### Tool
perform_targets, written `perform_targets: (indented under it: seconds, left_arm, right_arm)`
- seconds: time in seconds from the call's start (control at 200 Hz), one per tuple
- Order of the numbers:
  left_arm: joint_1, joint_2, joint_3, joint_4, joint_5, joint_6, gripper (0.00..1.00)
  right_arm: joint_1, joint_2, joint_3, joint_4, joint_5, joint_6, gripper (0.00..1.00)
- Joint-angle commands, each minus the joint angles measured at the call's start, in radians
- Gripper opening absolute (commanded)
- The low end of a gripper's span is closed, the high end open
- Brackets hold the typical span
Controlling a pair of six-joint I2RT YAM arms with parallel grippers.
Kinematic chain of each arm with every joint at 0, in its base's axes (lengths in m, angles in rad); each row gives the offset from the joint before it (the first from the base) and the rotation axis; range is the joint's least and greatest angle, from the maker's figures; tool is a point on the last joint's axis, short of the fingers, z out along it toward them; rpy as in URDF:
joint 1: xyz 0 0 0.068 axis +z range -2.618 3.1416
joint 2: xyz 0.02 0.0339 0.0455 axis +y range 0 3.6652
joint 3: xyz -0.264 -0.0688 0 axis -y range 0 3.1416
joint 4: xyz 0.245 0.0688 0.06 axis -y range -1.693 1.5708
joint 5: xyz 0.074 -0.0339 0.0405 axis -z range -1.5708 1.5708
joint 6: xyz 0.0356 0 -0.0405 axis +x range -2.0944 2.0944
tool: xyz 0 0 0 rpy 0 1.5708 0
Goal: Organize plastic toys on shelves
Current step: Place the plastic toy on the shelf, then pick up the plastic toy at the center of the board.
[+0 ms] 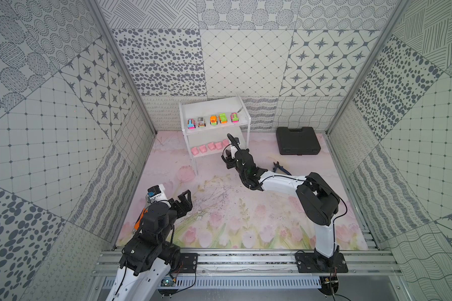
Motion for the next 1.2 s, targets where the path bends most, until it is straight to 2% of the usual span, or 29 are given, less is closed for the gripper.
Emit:
perform_targets:
  seconds: [0.0, 0.12, 0.235, 0.355, 0.475, 0.67, 0.78, 0.905, 1.011, 1.196]
  left_arm:
    - [0.009, 0.010, -0.004, 0.031, 0.010, 0.008, 0.91]
    - [0.009, 0.017, -0.026, 0.085, 0.059, -0.004, 0.91]
    - [0.009, 0.040, -0.072, 0.208, 0.162, -0.042, 0.90]
    - [0.009, 0.118, -0.124, 0.359, 0.280, -0.120, 0.89]
    - [0.009, 0.257, -0.157, 0.500, 0.387, -0.218, 0.88]
    - [0.008, 0.494, -0.180, 0.691, 0.510, -0.376, 0.85]
    - [0.007, 0.601, -0.171, 0.746, 0.565, -0.434, 0.84]
    - [-0.001, 0.665, -0.158, 0.775, 0.596, -0.482, 0.83]
    - [-0.020, 0.664, -0.154, 0.775, 0.580, -0.506, 0.83]
    - [-0.067, 0.594, -0.156, 0.717, 0.522, -0.523, 0.82]
  right_arm:
    - [0.014, -0.114, -0.072, 0.062, -0.052, -0.051, 0.36]
    - [0.019, -0.274, -0.222, 0.061, -0.127, -0.083, 0.40]
    - [0.010, -0.484, -0.397, -0.014, -0.191, -0.081, 0.51]
    - [-0.064, -0.716, -0.567, -0.189, -0.215, 0.119, 0.52]
    - [-0.226, -0.952, -0.732, -0.352, -0.301, 0.380, 0.52]
    - [-0.504, -1.154, -0.892, -0.490, -0.488, 0.603, 0.52]
    - [-0.654, -1.169, -0.995, -0.401, -0.597, 0.722, 0.51]
    - [-0.762, -1.070, -1.085, -0.181, -0.691, 0.827, 0.51]
    - [-0.804, -0.909, -1.073, -0.050, -0.767, 0.848, 0.49]
    - [-0.819, -0.634, -0.986, 0.142, -0.866, 0.918, 0.45]
